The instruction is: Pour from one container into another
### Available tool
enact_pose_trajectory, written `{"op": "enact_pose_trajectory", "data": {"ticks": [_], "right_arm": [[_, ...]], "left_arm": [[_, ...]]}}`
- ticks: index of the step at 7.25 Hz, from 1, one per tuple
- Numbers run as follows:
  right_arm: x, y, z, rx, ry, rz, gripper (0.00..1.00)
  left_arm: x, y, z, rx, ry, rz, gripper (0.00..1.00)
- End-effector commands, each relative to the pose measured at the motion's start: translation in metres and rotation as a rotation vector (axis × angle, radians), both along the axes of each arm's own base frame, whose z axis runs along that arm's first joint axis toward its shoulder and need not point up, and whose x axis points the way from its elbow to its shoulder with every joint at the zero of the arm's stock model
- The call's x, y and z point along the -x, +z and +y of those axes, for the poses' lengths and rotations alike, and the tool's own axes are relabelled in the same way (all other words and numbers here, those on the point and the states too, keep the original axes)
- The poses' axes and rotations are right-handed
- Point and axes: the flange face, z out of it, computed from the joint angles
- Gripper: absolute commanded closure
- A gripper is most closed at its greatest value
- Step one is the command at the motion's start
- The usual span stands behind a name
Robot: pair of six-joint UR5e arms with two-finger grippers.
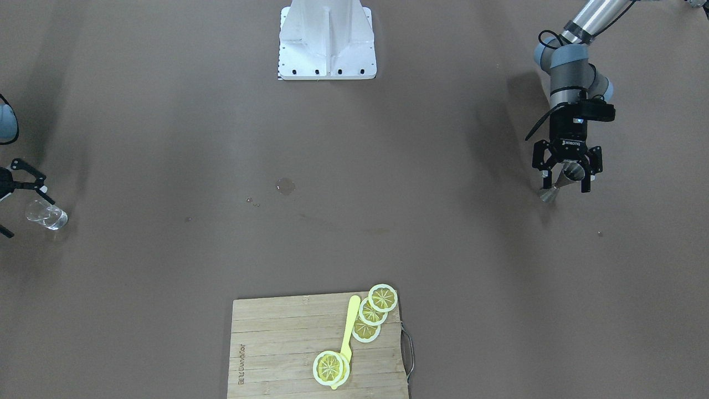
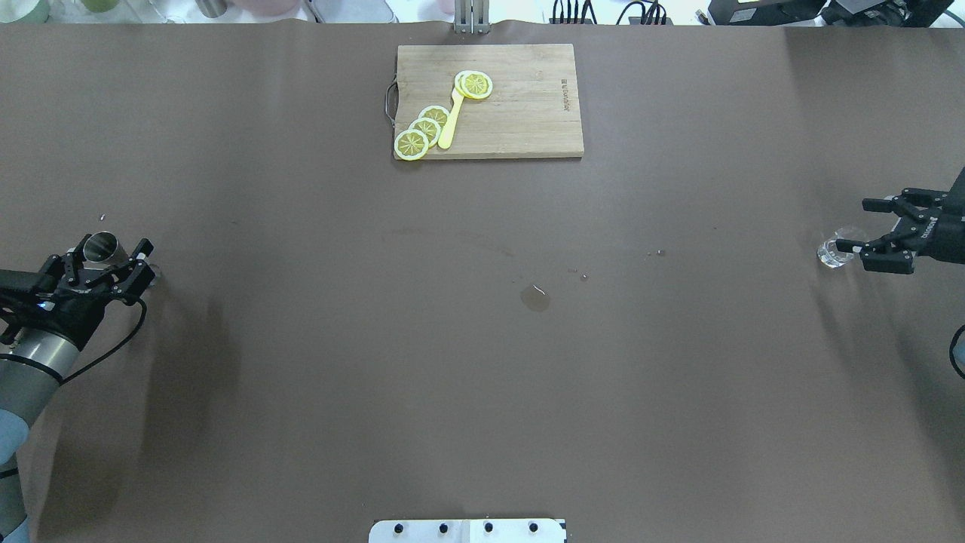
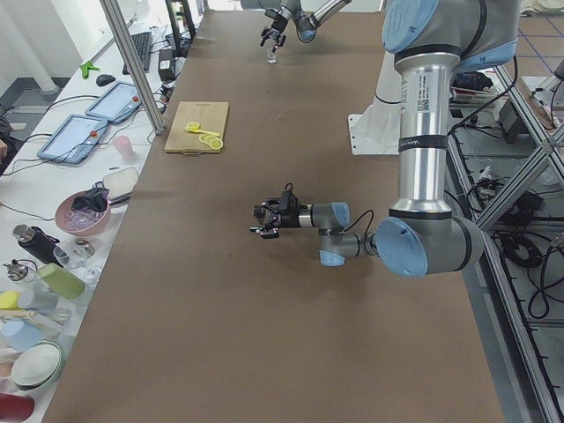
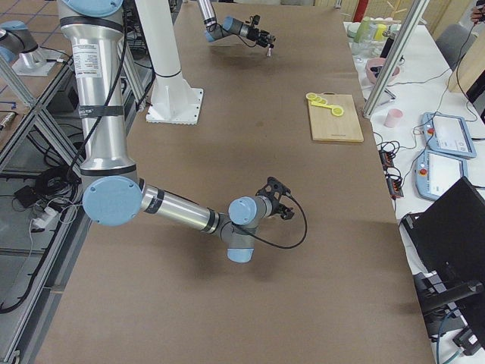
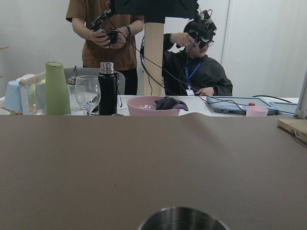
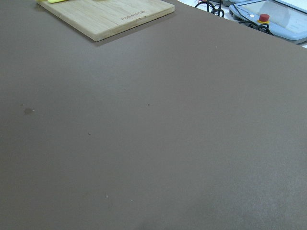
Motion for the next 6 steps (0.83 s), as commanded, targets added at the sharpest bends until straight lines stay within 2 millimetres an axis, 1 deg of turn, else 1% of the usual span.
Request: {"op": "enact_pose_trajectory", "data": {"ticks": [1,3,4,5,6], "right_arm": [[0.007,0.000,0.002,0.005,-0.008,-0.003,0.02],[0.019,0.002,0.008,0.010,-0.034,-0.001,0.02],[0.023,0.008,0.009,0.022,-0.037,0.007,0.02],[0.026,0.011,0.010,0.026,-0.033,0.013,0.05],[0.029,0.012,0.011,0.027,-0.030,0.016,0.14]], "left_arm": [[-0.003,0.009,0.003,0.004,-0.014,-0.016,0.07],[-0.006,0.010,0.005,0.004,-0.008,-0.017,0.08],[-0.006,0.011,0.005,0.005,-0.008,-0.017,0.11],[-0.009,0.013,0.008,0.007,-0.001,-0.022,0.12],[-0.012,0.012,0.007,0.007,0.001,-0.022,0.12]]}}
